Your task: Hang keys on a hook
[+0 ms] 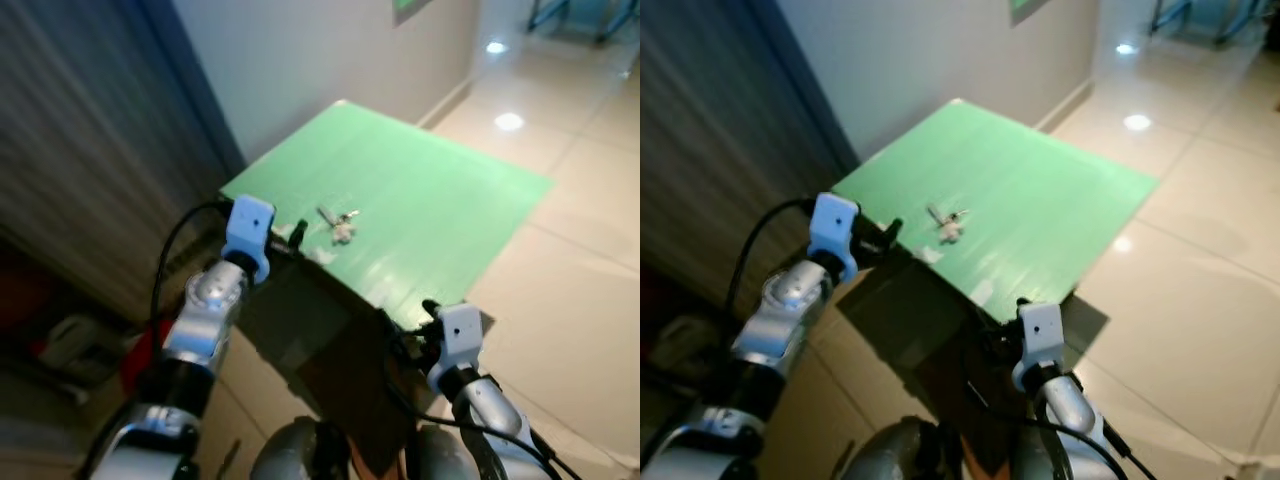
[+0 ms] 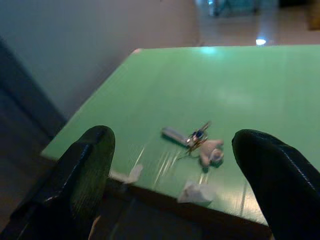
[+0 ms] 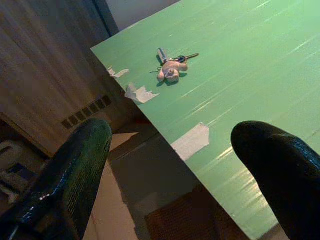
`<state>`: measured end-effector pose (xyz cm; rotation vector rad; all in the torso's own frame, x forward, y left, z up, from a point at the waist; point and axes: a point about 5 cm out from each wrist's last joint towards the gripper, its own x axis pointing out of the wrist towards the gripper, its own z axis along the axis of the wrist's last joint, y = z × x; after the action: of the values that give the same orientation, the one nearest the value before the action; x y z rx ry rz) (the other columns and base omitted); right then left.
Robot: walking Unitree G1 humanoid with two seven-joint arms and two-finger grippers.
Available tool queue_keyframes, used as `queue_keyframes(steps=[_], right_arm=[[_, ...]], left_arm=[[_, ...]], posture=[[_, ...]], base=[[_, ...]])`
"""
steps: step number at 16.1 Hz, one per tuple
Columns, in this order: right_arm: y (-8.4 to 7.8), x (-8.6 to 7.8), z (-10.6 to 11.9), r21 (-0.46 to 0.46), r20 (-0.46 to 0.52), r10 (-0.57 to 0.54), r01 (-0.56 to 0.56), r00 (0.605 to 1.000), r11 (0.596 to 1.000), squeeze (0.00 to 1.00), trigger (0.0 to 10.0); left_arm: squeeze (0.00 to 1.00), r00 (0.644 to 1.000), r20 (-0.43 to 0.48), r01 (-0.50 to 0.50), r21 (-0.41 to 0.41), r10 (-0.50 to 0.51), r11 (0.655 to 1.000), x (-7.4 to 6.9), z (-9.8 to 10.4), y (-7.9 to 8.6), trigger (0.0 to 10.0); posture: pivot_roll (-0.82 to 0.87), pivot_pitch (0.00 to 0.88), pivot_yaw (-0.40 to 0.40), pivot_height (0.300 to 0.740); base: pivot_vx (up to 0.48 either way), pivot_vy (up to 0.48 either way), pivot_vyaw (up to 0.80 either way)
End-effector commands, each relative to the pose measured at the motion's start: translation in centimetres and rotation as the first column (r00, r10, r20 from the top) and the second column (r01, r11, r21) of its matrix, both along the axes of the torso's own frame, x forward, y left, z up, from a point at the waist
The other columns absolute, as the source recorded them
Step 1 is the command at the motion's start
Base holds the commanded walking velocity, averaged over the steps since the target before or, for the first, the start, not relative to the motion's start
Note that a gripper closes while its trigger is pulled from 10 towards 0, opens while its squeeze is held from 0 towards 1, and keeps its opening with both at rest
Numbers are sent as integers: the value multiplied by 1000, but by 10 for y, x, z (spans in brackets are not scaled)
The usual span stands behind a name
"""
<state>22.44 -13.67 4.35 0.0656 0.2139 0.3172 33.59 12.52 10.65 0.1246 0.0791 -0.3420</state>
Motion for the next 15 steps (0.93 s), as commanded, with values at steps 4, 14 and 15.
queue_keyframes(steps=[4, 14, 15], right_arm=[[8, 2, 2, 11, 19, -1, 1, 1000, 1000, 0, 10000], [8, 2, 0, 8, 23, -5, 5, 1000, 1000, 0, 10000], [8, 2, 0, 7, 24, -3, 3, 1000, 1000, 0, 10000]], left_arm=[[0, 956, -292, 1, -126, -38, 992, -26, -47, -35, 10000], [0, 955, -69, 294, 73, -289, 953, -30, -23, -57, 10000], [0, 945, -47, 327, 103, -323, 939, -31, -21, -59, 10000]], posture=[[-203, 136, 194, 701], [-217, 121, 202, 701], [-218, 118, 202, 701]], base=[[0, 0, 0], [48, 0, 0], [480, 0, 0]])
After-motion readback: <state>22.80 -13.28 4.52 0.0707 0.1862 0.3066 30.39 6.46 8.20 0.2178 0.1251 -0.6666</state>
